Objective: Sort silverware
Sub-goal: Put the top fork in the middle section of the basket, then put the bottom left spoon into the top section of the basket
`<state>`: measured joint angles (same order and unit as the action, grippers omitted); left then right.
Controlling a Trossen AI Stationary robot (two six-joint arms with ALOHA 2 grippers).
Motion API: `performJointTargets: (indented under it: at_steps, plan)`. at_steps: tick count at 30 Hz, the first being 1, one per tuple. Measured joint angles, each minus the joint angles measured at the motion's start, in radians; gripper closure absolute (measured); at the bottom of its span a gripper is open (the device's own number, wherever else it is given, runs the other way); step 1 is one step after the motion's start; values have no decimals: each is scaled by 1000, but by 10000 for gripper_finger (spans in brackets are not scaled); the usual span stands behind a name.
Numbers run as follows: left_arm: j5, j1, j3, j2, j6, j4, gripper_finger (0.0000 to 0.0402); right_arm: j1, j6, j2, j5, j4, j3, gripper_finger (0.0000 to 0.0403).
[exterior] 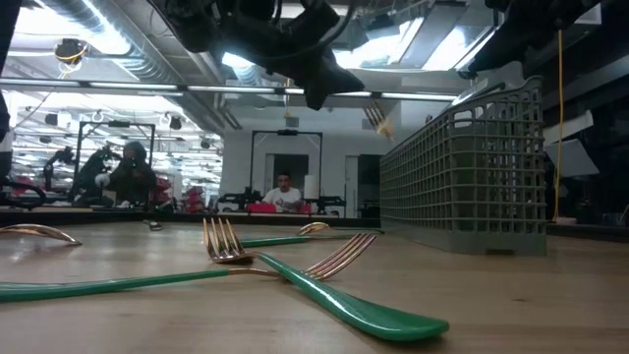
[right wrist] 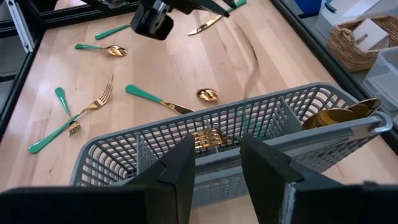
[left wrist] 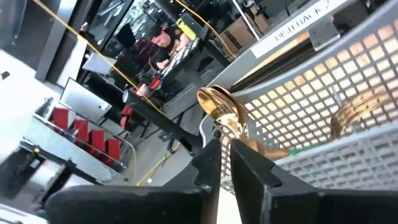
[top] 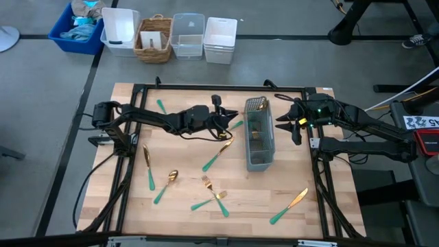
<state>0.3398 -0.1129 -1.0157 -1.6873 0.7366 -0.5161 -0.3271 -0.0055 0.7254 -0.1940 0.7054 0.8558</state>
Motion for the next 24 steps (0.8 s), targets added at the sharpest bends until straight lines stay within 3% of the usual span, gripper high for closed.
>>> performJointTargets:
  at_steps: [9,14,18,21,24]
  plan:
    - [7,6,0,3,-263,1,314,0,0,0,0,0,0,274]
    - [86,44,0,79,-513,94,307,0,0,0,-1,4,0,274]
    - [89,98,0,209,-761,368,306,0,0,0,0,9,0,274]
    - [85,150,0,310,-1042,632,306,0,-2,0,0,9,0,274]
    - [10,213,0,388,-1364,883,306,0,-2,0,0,8,0,274]
